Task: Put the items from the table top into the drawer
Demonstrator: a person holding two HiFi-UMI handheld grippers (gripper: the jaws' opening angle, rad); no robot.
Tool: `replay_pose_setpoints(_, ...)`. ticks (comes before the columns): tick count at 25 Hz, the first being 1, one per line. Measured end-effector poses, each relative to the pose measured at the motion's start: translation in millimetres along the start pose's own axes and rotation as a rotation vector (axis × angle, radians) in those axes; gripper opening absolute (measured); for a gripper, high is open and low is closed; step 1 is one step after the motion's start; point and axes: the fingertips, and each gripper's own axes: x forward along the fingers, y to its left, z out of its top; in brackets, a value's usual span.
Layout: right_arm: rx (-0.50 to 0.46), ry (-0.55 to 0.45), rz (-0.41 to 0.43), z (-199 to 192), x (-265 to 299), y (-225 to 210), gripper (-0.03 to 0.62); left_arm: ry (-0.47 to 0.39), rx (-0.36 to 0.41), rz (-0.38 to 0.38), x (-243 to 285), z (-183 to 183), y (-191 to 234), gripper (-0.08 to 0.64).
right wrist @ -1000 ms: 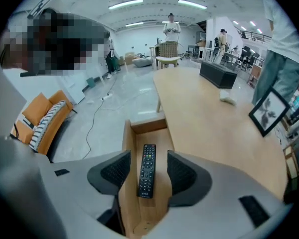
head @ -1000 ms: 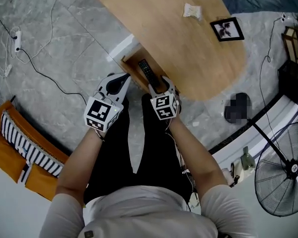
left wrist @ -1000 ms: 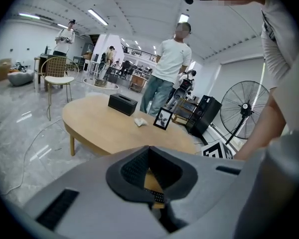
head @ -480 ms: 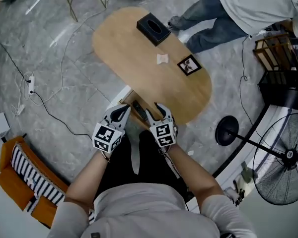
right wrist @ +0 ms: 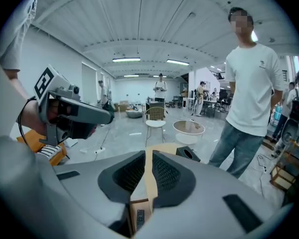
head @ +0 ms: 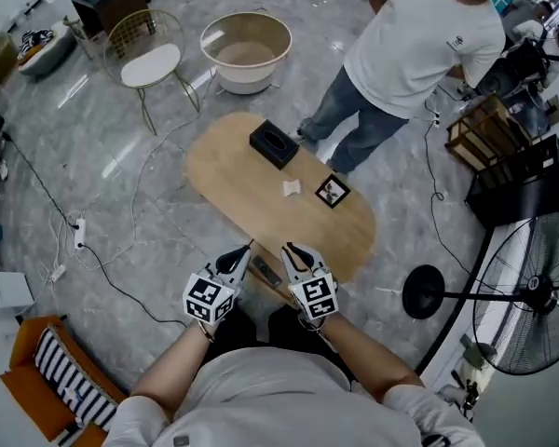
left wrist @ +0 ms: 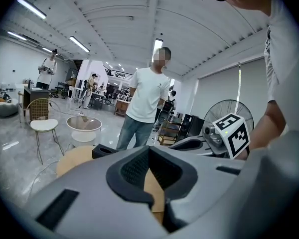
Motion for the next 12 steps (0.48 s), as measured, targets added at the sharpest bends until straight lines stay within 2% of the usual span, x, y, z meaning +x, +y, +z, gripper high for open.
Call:
replay_pose_setpoints(5,-0.003,-0.094,0.0,53,-23,12,0.032,-0.054,0.046,-0.017,-22,40,-8,0.009)
replay_pose_setpoints(12,-0.024,-0.158,0.006,97,-36,47,0.028,-0.095,0.078,-0.038,-63,66,-7,0.009)
